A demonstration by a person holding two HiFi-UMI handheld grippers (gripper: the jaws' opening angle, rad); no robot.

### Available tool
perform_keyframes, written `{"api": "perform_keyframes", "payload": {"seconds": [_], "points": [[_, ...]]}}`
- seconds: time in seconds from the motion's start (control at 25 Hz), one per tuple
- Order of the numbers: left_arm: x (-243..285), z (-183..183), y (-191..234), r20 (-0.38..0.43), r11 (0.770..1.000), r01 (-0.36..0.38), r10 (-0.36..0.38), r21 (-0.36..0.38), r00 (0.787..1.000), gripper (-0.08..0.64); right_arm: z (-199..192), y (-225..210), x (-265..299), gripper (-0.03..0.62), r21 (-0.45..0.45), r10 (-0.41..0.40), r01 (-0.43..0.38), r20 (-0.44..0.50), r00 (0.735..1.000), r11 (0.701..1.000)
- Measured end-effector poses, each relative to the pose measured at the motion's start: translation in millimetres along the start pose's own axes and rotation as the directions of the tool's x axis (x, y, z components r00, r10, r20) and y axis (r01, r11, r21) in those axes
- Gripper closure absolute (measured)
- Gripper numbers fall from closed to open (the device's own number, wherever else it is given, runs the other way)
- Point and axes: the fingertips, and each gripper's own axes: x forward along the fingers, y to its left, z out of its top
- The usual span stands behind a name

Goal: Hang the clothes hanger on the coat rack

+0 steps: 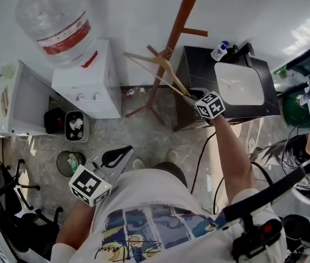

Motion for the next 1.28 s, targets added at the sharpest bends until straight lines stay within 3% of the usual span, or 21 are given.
{"api": "perform_keyframes", "payload": {"seconds": [0.56,0.92,1.28], "points": [[8.9,-4.3,-10.9,0.008,0.999,0.041,-0.041,-0.005,0.999,0.557,-25.2,30.8,-43.7,0.48,0.007,-0.078,0.078,-0.005,0.997,0.997],[10.2,-0.4,-17.3,0.023,0.999,0.044,-0.043,-0.004,0.999,0.557,-14.6,96.5,-88.8,0.588,0.031,-0.097,0.094,0.089,0.991,0.995],[10.0,-20.3,-20.8,0.005,0.999,0.035,-0.035,0.008,0.999,0.557,-1.5,170.6,-134.9,0.589,0.032,-0.095,0.091,0.169,0.981,0.995]]}}
